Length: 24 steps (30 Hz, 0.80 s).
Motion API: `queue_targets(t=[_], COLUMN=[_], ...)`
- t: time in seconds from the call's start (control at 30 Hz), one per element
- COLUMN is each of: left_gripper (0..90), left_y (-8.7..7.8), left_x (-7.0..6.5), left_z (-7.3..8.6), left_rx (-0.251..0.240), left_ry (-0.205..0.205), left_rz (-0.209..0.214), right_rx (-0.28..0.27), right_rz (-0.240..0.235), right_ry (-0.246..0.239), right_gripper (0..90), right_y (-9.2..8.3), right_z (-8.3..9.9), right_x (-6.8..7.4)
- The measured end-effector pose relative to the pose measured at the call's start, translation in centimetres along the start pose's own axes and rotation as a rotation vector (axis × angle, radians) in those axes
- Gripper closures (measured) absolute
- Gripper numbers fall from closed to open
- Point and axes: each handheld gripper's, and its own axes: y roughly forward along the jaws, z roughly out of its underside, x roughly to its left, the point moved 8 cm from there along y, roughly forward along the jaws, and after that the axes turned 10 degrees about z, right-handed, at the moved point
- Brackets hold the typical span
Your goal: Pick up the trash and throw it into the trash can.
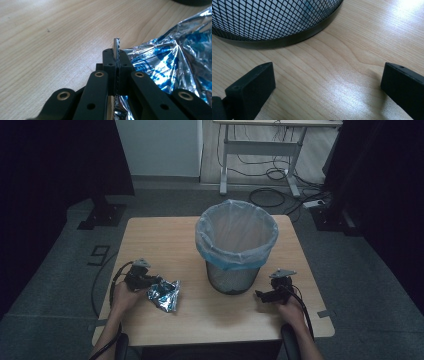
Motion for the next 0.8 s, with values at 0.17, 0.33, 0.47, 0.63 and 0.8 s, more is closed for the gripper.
queue_targets(t=[0.17, 0.33, 0.47, 0.63, 0.8], left_gripper=[88.1, 88.1, 87.9, 87.8, 87.8], left_y=[-0.8, -1.5, -2.0, -2.7, -3.4], left_x=[0.0, -0.1, -0.1, -0.3, -0.6], left_z=[-0.4, -0.9, -1.5, -2.6, -3.9], left_rx=[-0.020, -0.034, -0.036, -0.023, -0.021], left_ry=[-0.009, -0.022, -0.029, -0.023, -0.021], left_rz=[0.004, 0.017, 0.026, 0.032, 0.042], right_rx=[0.000, 0.000, 0.000, 0.000, 0.000], right_rz=[0.000, 0.000, 0.000, 0.000, 0.000], right_ry=[0.000, 0.000, 0.000, 0.000, 0.000], right_gripper=[0.0, 0.0, 0.0, 0.0, 0.0], right_y=[0.0, 0.0, 0.0, 0.0, 0.0], right_z=[0.0, 0.0, 0.0, 0.0, 0.0], right_x=[0.0, 0.0, 0.0, 0.0, 0.0])
